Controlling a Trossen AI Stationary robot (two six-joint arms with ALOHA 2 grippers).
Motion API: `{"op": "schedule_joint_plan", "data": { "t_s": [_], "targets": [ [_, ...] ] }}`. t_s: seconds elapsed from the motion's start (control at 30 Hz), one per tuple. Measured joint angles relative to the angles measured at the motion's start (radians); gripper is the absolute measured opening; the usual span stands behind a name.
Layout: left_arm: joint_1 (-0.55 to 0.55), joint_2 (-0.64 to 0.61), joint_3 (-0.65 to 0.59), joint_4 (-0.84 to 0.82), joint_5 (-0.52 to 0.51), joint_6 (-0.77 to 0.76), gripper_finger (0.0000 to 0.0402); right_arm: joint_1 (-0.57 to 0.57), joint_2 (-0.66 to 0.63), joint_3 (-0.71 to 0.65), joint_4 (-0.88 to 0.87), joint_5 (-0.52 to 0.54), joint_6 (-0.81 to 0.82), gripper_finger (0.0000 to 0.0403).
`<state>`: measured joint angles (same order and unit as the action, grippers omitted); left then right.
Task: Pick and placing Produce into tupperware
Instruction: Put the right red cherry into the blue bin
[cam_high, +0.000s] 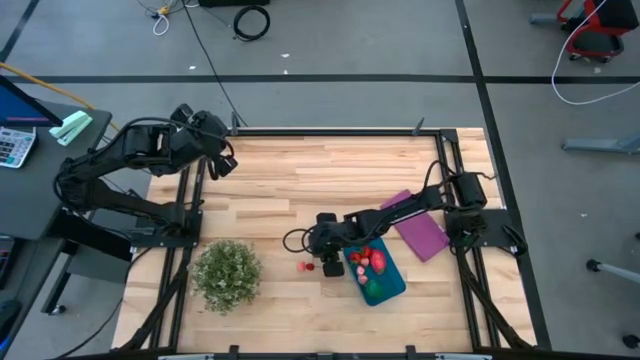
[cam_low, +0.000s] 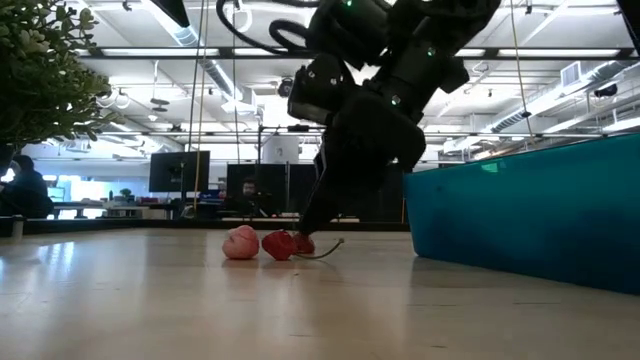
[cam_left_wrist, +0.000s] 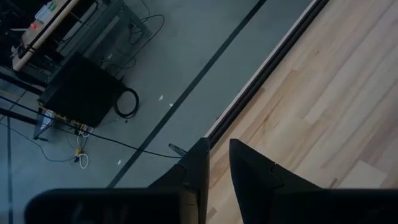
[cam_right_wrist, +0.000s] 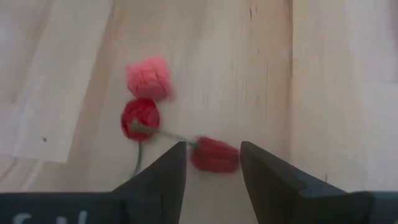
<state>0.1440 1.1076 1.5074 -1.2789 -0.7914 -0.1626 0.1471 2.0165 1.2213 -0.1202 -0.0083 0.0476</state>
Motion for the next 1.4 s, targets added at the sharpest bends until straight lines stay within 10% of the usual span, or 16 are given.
{"op": "schedule_joint_plan", "data": {
  "t_s": [0.6, 1.0, 1.4],
  "targets": [
    [0.0, 0.004, -0.011, -0.004, -0.001, 0.0, 0.006, -0.009, 0.035, 0.0, 0.043, 0.006, 0.011, 0.0155],
    [0.0, 0.005, -0.011, -0.005, 0.0, 0.001, 0.0056, -0.01, 0.005, 0.001, 0.001, 0.062, 0.118, 0.0047],
    [0.0, 0.005, -0.011, -0.008, 0.0, -0.006, 0.0059, 0.09, -0.302, 0.001, -0.351, 0.133, 0.297, 0.0009]
  ]
}}
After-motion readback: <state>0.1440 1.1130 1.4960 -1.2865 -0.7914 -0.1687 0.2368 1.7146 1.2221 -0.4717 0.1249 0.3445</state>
